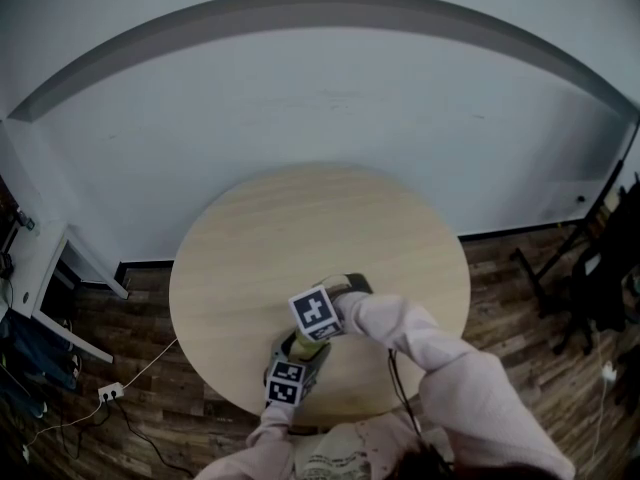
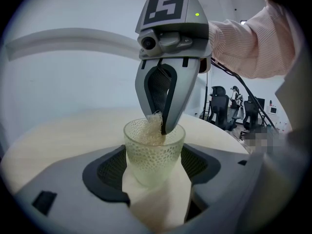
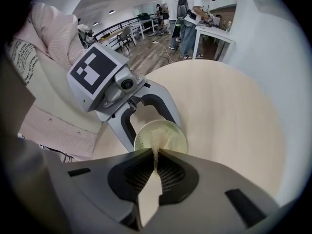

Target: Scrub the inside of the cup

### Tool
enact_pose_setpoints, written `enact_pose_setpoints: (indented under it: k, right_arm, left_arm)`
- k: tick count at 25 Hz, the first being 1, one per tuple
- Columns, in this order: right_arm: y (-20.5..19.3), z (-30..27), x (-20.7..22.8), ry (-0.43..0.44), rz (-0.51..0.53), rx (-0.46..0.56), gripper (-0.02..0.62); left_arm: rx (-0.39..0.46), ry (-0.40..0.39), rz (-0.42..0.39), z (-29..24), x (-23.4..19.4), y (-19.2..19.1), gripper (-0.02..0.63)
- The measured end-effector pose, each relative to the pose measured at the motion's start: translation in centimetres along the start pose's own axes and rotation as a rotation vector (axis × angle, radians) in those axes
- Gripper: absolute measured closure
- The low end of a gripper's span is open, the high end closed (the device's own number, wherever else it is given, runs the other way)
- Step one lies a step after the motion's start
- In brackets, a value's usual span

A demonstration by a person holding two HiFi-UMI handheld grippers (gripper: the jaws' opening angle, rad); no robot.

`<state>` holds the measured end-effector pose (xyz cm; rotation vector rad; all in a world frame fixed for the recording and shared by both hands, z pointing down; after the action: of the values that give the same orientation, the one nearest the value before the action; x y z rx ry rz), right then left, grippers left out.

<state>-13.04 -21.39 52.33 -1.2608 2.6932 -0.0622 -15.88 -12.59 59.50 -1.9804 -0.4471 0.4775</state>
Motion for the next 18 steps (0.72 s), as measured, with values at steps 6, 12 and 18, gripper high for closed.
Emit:
enact_pose_setpoints:
  k: [6,12,18]
  right_arm:
    - [0.1,0.04,0.11,0.032,-0.087,-0.014,0.571]
    - [-0.21,-0.26,0.35,0.092,-0.225,-0.02,0.571]
    - [-0.38,-0.43,0.48,0.156,-0.338,-0.019,0.571]
  left_arm:
    - [0.002,0.004,0.002,0.06,-0.04,0.08,0.255]
    - [0.002,0.012,0.007,-0.05,0.17,0.02,0.255]
    - [0.002,0.015,0.009,-0.01,0.14,0.05,0.255]
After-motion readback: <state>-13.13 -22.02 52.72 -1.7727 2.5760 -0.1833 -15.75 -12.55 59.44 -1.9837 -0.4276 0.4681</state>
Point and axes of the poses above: the fingertips, and each gripper's own axes: z backward along the fingers, x to its right, y out of its top, the point moved 10 cm from there along z, backward along the fingers, and after that the axes turned 12 degrees about -y, right-handed, at the moved point
